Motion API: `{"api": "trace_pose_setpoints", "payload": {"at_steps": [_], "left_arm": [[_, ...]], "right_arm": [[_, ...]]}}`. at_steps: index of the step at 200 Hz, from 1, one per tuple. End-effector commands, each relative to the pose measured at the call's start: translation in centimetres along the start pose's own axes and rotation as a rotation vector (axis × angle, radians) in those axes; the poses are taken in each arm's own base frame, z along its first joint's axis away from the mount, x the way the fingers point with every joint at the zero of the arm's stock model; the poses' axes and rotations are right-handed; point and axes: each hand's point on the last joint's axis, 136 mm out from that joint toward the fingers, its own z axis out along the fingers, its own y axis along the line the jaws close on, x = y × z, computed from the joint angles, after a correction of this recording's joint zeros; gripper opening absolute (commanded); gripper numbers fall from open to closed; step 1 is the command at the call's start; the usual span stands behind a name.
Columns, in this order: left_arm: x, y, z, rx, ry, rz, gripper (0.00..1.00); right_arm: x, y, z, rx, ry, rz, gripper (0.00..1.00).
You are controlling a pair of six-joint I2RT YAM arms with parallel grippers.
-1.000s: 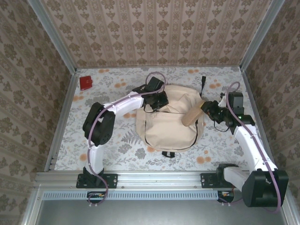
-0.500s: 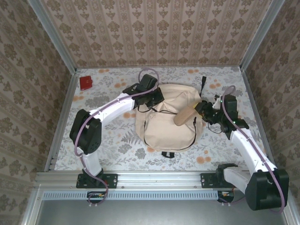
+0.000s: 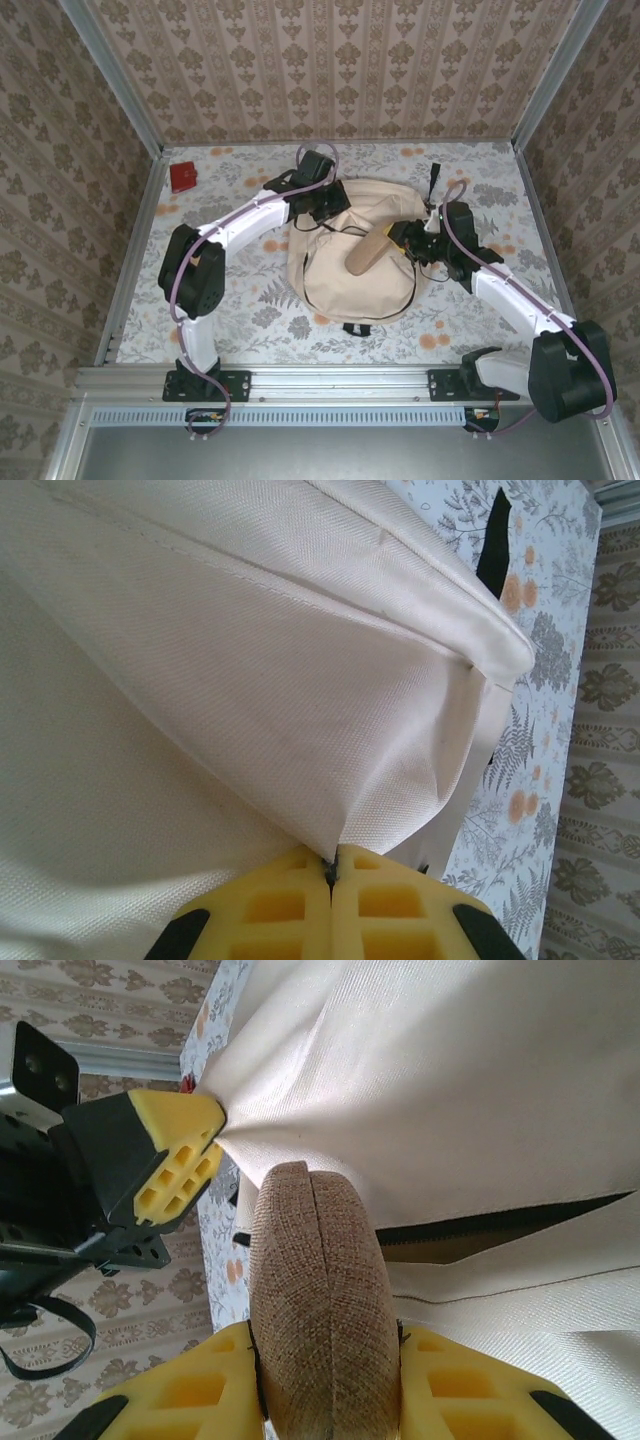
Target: Pack the student bag
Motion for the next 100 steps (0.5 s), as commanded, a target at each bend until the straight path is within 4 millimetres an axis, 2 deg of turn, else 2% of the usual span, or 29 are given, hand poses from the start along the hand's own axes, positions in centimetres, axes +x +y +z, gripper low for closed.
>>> {"api": "trace_pose_setpoints", "payload": {"at_steps": [1, 21, 41, 75, 100], "left_arm": [[-1.9, -1.8, -0.8, 0.050, -0.038, 0.042, 0.00], [-1.8, -1.9, -0.8, 0.057, -0.025, 0.044, 0.00], [-1.4, -2.1, -0.8, 0.069, -0.004, 0.046, 0.00], [-0.7, -2.0, -0.7, 0.075, 0.017, 0.042, 0.01], [-0.3, -1.8, -0.6, 0.073, 0.030, 0.034, 0.02]], "right_arm": [[-1.4, 1.0, -0.2, -0.033, -0.064, -0.012, 0.17], [-1.9, 0.5, -0.2, -0.005, -0.096, 0.008, 0.16], [-2.9, -1.1, -0.3, 0.043, -0.170, 0.094, 0.16], [-5.6, -3.5, -1.4, 0.069, -0.396, 0.286, 0.17], [-7.2, -4.4, -2.1, 0.065, -0.531, 0.375, 0.17]]}}
